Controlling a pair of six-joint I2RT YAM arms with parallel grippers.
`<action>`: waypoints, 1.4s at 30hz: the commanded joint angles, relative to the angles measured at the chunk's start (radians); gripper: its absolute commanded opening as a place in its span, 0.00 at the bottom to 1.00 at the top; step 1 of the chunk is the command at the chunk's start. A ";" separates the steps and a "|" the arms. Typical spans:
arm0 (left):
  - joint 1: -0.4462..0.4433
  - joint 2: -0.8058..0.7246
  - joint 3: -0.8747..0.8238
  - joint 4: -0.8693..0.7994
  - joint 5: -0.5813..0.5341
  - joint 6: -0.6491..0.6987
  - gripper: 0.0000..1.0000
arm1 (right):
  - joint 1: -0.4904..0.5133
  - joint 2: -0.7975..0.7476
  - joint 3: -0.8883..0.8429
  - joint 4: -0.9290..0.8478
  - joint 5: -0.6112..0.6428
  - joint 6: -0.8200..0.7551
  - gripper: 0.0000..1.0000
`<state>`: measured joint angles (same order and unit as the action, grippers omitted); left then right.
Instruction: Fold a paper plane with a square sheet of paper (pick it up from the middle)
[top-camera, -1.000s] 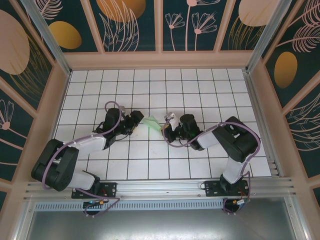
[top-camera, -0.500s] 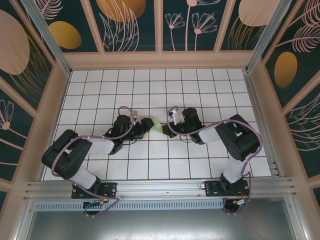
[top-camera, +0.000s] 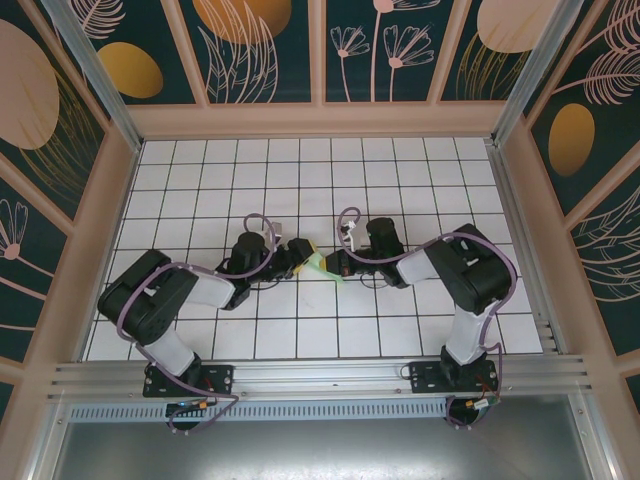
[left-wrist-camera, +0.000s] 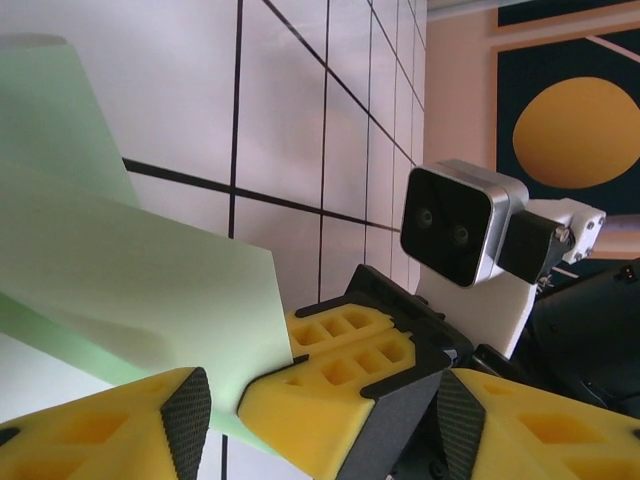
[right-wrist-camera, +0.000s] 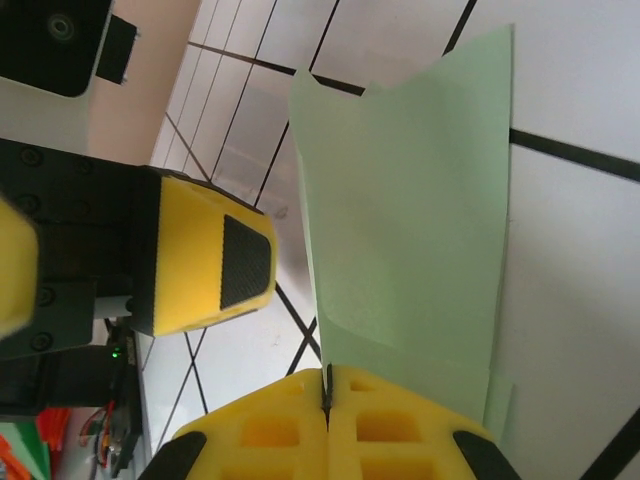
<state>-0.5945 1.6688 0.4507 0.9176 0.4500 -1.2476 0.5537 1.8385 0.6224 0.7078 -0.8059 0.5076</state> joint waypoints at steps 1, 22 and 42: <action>-0.006 0.031 0.011 0.098 0.030 -0.021 0.63 | -0.035 0.025 0.013 0.059 -0.059 0.055 0.00; -0.011 0.166 0.090 0.130 0.053 -0.002 0.59 | -0.064 0.082 0.020 0.006 -0.059 0.080 0.00; -0.011 0.187 0.140 -0.047 -0.034 0.037 0.49 | -0.064 0.015 0.106 -0.275 -0.078 -0.257 0.30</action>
<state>-0.5991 1.8423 0.5671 0.9073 0.4358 -1.2423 0.4969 1.8839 0.7132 0.5064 -0.8795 0.3462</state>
